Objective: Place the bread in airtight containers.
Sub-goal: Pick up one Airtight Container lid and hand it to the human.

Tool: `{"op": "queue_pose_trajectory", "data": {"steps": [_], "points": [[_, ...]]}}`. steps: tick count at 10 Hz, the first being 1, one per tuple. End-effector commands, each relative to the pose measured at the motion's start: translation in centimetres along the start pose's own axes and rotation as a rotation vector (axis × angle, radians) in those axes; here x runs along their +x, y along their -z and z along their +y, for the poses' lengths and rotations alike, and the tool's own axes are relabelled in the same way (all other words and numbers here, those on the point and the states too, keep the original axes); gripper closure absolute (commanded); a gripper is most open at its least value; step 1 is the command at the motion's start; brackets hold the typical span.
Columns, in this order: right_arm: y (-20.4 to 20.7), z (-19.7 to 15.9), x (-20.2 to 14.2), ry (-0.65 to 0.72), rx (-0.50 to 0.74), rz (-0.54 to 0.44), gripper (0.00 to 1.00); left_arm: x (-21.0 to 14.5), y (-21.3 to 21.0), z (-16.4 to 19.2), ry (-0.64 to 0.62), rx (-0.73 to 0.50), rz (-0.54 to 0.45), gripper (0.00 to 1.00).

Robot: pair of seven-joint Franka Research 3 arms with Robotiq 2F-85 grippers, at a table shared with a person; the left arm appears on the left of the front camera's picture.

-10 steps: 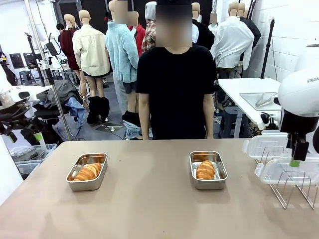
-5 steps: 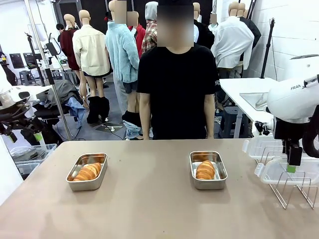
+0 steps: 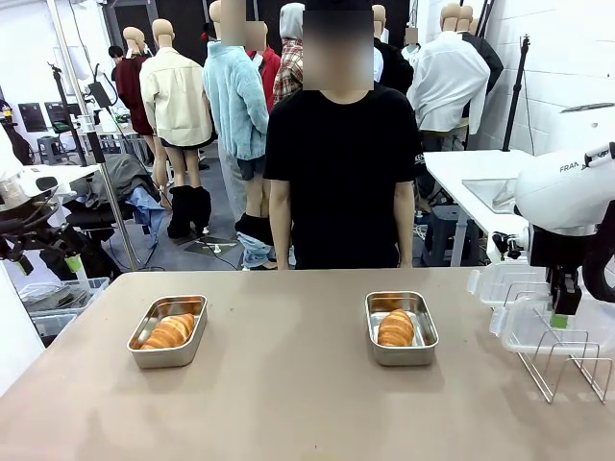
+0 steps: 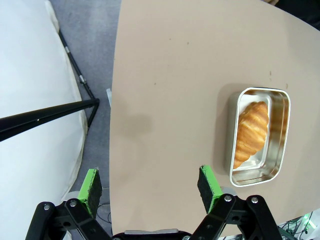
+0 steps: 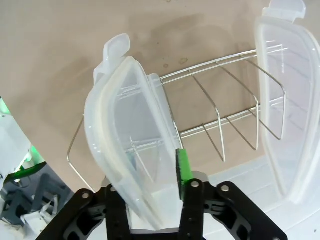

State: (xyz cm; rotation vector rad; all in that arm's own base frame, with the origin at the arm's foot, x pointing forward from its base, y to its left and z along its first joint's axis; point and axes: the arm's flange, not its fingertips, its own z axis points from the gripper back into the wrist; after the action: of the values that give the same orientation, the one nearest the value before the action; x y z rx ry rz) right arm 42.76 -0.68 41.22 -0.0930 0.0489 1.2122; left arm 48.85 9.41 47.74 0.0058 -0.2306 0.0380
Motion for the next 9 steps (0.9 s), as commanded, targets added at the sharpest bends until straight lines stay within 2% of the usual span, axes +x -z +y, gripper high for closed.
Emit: {"op": "queue_pose_trajectory", "data": {"steps": [1, 6, 7, 8, 9], "points": [[-0.11, -0.50, 0.50, 0.019, 0.023, -0.001, 1.00, -0.25, -0.06, 0.21, -0.004, 0.000, -0.010, 0.00], [-0.10, -0.74, 0.65, 0.025, 0.056, -0.016, 1.00, -0.25, -0.06, 0.21, -0.004, 0.000, -0.010, 0.00], [-0.41, -0.96, 0.82, 0.061, 0.067, -0.058, 1.00, -0.25, -0.06, 0.21, -0.004, 0.000, -0.010, 0.00], [-0.54, -0.19, 0.23, 0.004, 0.024, -0.004, 1.00, -0.25, -0.06, 0.21, -0.004, 0.000, -0.010, 0.00], [-0.54, -0.19, 0.23, 0.004, 0.024, -0.004, 1.00, -0.25, -0.06, 0.21, -0.004, 0.000, -0.010, 0.00]]}}
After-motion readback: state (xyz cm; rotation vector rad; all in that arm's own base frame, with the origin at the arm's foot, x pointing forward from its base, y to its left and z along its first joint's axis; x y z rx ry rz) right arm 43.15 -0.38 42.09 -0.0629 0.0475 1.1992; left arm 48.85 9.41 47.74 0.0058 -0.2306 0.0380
